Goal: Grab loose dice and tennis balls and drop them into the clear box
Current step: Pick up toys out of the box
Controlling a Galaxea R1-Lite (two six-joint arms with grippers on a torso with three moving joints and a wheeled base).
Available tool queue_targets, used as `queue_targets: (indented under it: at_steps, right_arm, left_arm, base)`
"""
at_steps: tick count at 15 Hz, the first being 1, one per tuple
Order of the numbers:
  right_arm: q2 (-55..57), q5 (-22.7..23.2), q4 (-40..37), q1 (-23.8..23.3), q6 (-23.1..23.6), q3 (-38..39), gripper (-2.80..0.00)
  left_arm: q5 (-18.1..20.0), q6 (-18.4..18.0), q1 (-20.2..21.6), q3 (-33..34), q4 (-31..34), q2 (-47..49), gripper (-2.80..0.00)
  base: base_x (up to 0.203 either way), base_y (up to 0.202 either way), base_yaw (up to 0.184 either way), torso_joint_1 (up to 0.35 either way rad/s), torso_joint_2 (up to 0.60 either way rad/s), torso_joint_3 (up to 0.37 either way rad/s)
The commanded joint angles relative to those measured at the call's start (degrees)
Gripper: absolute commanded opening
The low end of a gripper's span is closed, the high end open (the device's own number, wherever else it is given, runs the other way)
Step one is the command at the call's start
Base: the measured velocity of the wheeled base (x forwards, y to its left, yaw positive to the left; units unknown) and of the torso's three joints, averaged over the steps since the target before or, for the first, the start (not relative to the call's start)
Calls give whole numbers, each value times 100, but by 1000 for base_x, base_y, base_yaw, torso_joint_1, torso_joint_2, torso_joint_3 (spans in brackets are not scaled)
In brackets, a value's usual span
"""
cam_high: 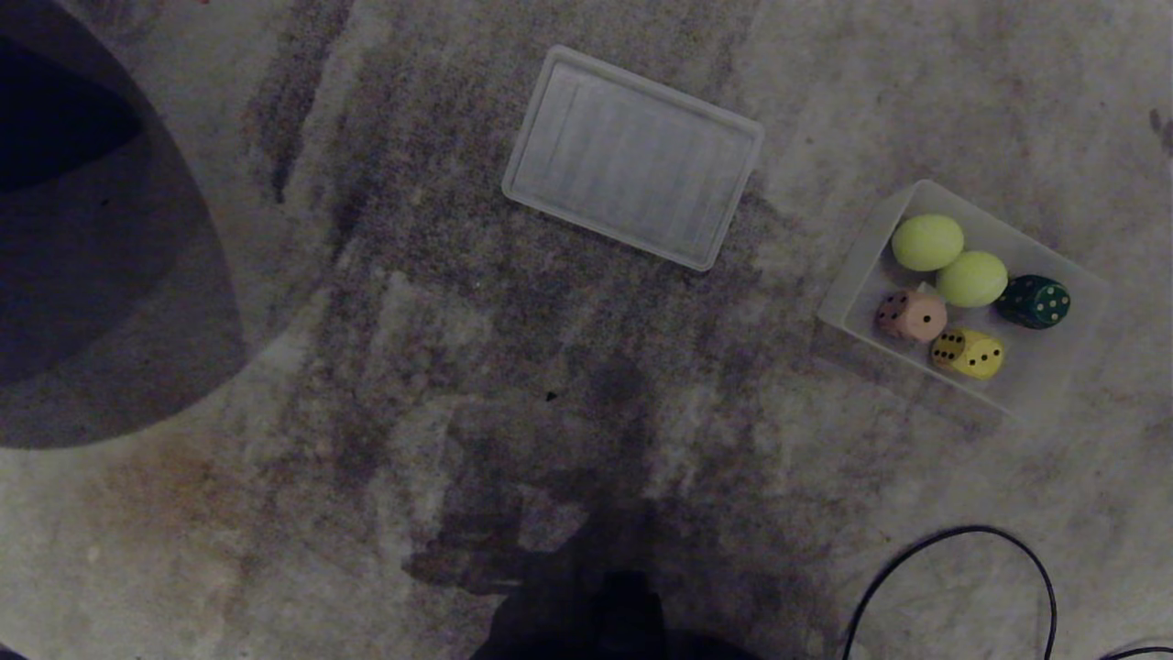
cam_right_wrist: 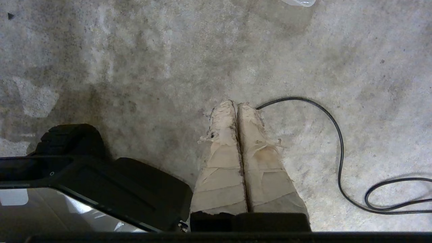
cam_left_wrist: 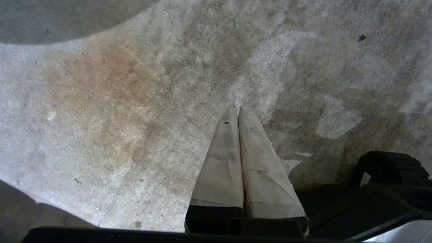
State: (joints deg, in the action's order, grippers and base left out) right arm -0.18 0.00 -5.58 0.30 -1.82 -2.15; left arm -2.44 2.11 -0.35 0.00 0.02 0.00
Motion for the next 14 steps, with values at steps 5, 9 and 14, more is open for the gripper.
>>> queue_targets:
  at_steps: [5, 9, 14]
  right_arm:
    - [18, 0, -4, 5, -12, -2, -280]
    - [18, -9, -4, 5, -12, 4, -280]
    - [18, -6, -4, 5, -12, 0, -280]
  left_arm:
    - [24, -1, 0, 9, -11, 9, -280]
    - [14, 8, 0, 9, -11, 9, -280]
    - [7, 43, 0, 9, -20, 9, -280]
  base:
    - [0, 0, 0, 1, 0, 53]
    - [0, 0, 0, 2, 2, 196]
    - [0, 0, 0, 3, 2, 201]
